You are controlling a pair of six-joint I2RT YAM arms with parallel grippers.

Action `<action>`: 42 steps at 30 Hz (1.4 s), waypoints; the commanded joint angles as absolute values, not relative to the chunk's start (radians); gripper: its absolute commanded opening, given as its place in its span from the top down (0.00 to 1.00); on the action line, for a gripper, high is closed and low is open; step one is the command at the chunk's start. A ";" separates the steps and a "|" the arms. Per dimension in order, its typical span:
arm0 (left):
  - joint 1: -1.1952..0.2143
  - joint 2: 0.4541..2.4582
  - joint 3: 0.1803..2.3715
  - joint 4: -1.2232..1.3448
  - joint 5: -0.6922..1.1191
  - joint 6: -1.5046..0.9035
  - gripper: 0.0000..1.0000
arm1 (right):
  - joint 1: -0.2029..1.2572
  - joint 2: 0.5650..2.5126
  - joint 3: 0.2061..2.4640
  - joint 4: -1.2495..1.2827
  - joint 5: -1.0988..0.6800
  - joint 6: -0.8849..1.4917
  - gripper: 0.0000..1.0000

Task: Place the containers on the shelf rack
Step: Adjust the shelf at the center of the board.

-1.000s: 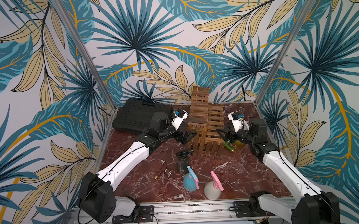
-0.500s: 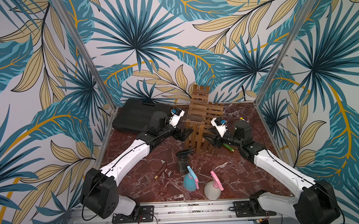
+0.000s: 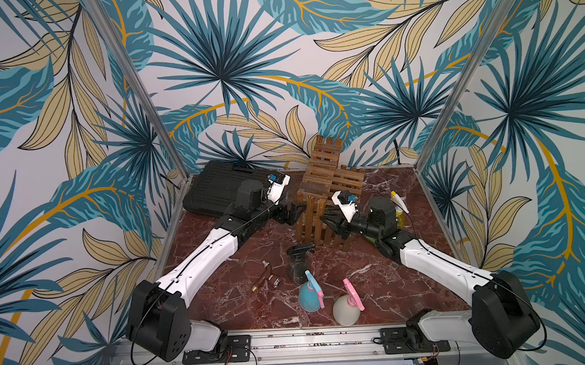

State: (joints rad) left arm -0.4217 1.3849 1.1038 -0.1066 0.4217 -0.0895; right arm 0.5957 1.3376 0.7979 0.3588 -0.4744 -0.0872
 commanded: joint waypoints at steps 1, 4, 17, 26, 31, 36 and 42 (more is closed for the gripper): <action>-0.415 1.334 1.101 -0.148 0.381 -0.064 0.00 | 0.604 1.376 0.827 0.457 -0.448 -0.059 0.65; -0.416 1.299 1.089 -0.176 0.351 -0.041 0.00 | 0.613 1.400 0.838 0.477 -0.453 -0.051 0.68; -0.416 1.121 0.991 -0.234 0.134 0.102 0.00 | 0.765 1.468 0.820 0.659 -0.037 0.093 0.96; -0.416 1.090 0.985 -0.238 0.119 0.099 0.00 | 0.849 1.624 0.942 0.690 0.275 0.235 1.00; -0.416 1.072 0.975 -0.227 0.085 0.078 0.00 | 0.882 1.703 1.017 0.672 0.405 0.314 1.00; -0.415 1.042 0.954 -0.201 0.050 0.062 0.00 | 0.933 1.793 1.118 0.658 0.480 0.345 1.00; -0.415 1.003 0.934 -0.174 0.016 0.056 0.00 | 0.956 1.887 1.218 0.634 0.466 0.383 1.00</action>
State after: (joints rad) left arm -0.4217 1.0302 0.9497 -0.2123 0.0463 0.0631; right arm 0.9417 1.8496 1.1908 0.6399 0.4587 0.1982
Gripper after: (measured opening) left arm 1.000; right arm 0.146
